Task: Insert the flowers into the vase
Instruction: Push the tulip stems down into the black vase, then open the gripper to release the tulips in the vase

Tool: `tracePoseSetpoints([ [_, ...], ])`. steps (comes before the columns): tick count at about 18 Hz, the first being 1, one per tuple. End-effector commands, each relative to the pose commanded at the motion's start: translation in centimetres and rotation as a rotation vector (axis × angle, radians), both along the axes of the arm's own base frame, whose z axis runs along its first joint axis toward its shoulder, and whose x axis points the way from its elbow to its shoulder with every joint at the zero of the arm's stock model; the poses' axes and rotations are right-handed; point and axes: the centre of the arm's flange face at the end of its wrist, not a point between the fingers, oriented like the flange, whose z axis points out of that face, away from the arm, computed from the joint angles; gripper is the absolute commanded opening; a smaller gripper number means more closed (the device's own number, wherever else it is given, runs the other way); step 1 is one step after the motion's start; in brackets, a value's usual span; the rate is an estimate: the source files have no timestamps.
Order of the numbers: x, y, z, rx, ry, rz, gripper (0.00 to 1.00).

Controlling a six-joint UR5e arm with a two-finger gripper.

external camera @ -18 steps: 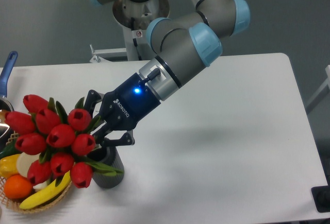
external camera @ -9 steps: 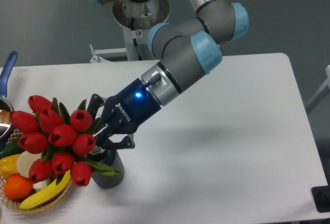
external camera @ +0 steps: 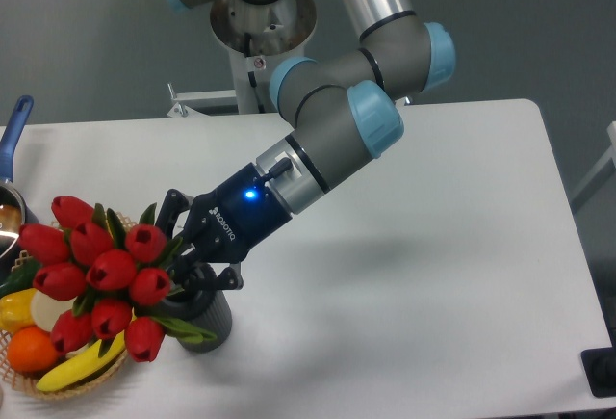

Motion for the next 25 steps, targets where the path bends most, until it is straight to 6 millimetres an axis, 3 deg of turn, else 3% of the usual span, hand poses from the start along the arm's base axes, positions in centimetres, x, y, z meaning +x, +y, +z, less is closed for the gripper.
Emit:
tracePoseSetpoints([
  [4, 0.1, 0.0, -2.6, -0.011, 0.008, -0.013, 0.05],
  [10, 1.2, -1.7, -6.8, -0.019, 0.015, -0.035, 0.12],
  [17, 0.7, -2.4, -8.4, -0.056, 0.016, -0.018, 0.27],
  [18, 0.7, -2.4, -8.8, -0.062, 0.013, -0.017, 0.31],
  [22, 0.6, -3.4, -9.7, -0.078, -0.007, -0.003, 0.67],
  [25, 0.9, -3.9, -10.3, -0.09, -0.018, 0.0, 0.8],
])
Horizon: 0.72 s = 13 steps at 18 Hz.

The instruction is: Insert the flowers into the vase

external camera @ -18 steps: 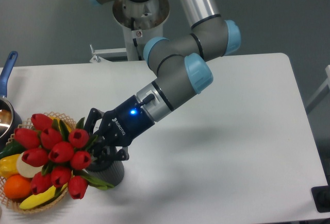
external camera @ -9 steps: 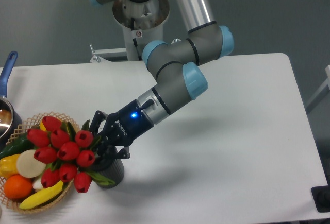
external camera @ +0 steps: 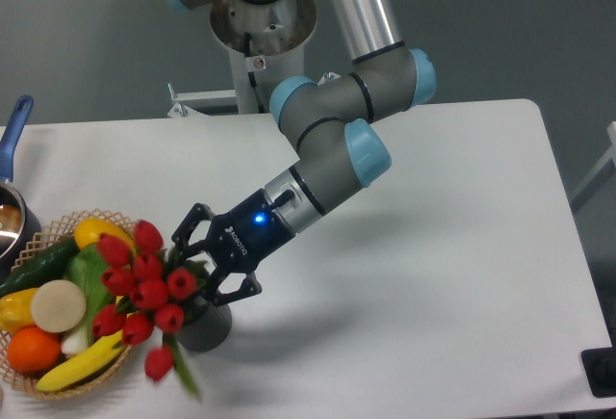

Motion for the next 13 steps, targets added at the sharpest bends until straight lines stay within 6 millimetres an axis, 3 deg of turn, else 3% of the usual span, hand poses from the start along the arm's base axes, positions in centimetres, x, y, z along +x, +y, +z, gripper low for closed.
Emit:
tracePoseSetpoints([
  [6, -0.8, -2.2, 0.5, -0.003, -0.004, 0.039, 1.0],
  [10, -2.2, -3.8, 1.4, 0.002, 0.002, 0.077, 1.0],
  [13, -4.4, -6.1, 2.3, 0.009, 0.012, 0.132, 1.0],
])
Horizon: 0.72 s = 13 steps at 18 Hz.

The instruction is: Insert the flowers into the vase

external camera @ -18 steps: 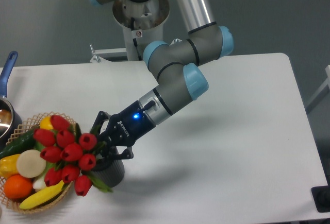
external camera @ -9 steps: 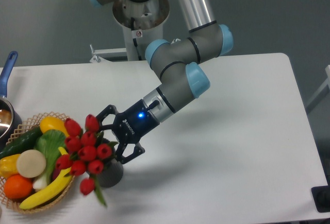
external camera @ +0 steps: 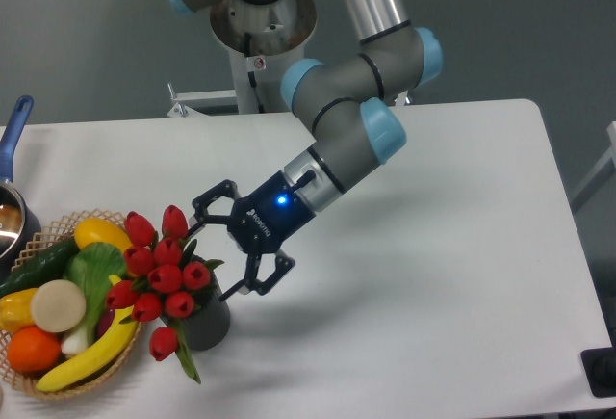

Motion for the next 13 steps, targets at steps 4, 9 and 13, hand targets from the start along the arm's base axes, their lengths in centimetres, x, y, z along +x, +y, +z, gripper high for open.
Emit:
tracePoseSetpoints([
  [4, -3.8, -3.2, 1.0, 0.006, 0.013, 0.084, 1.0],
  [9, -7.7, -6.9, 2.7, -0.143, 0.159, 0.212, 1.0],
  [13, -10.4, -7.8, 3.4, -0.394, 0.363, 0.309, 1.0],
])
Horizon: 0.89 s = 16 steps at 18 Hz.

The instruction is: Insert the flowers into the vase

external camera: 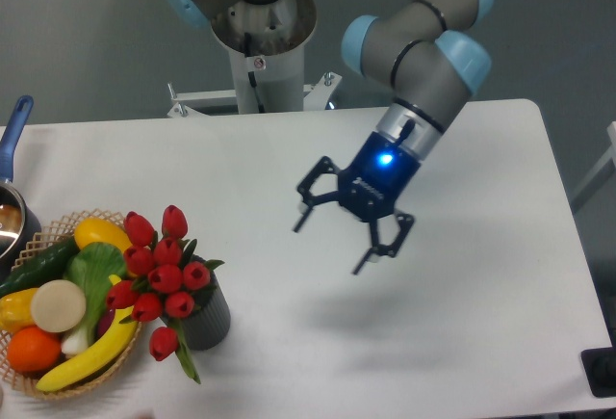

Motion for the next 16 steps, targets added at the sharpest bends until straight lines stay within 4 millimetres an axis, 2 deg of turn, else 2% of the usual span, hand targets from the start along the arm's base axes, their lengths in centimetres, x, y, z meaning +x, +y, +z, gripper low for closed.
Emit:
tracePoseSetpoints([
  [3, -1.4, -1.1, -0.6, -0.169, 0.079, 0.061, 1.0],
  [5, -2.0, -2.1, -2.6, -0.29, 0.119, 0.072, 1.0],
  [8, -2.6, -3.1, -3.5, -0.415, 0.151, 0.089, 1.0],
  [12, -3.7, -3.4, -2.9, -0.521, 0.186, 0.026, 1.0],
  [15, -4.2, -2.6, -1.5, -0.574, 0.159, -0.017, 1.0],
  [16, -4.3, -2.3, -1.7, -0.581, 0.149, -0.021, 1.0],
])
